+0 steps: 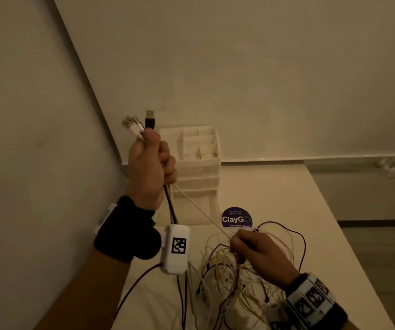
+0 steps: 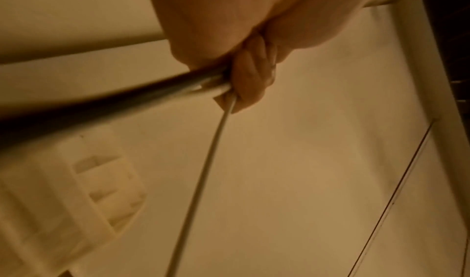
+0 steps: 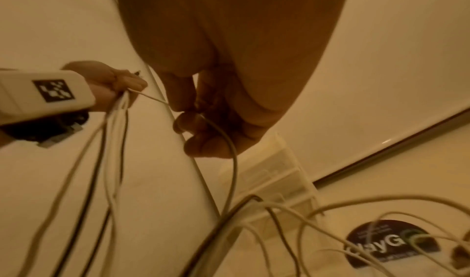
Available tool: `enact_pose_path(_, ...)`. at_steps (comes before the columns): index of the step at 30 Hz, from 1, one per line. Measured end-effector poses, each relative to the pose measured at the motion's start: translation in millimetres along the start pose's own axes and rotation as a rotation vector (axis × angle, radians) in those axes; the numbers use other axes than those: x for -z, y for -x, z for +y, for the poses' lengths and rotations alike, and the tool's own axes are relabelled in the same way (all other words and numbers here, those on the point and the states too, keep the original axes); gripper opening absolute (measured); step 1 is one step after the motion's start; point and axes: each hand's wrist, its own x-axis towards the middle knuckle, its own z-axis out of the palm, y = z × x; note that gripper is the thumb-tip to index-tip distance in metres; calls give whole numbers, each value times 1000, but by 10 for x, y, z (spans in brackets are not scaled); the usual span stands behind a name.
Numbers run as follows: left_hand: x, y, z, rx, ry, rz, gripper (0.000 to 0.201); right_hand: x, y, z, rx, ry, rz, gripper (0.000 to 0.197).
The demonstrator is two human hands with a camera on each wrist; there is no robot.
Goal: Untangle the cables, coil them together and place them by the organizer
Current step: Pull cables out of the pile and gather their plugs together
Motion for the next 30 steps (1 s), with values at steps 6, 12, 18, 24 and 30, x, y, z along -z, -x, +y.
enact_pose_path(6, 30, 343, -186, -66, -688, -281, 10, 118, -8, 6, -24, -157, 206, 33)
enact_pose_path(12, -266, 679, -656, 35, -761, -465, 4, 365, -69, -526, 76, -310, 162, 30)
enact_pose_path(18, -355, 578, -638, -70, -650, -321, 6, 443, 19, -507, 95, -297, 141, 33)
enact_pose_path(24, -367, 371, -358, -145, -454, -98, 26, 211, 68, -238, 111, -249, 163, 32)
enact_pose_path(30, -79, 50, -131, -194, -503, 58, 15, 105, 164, 244, -32, -226, 247, 35)
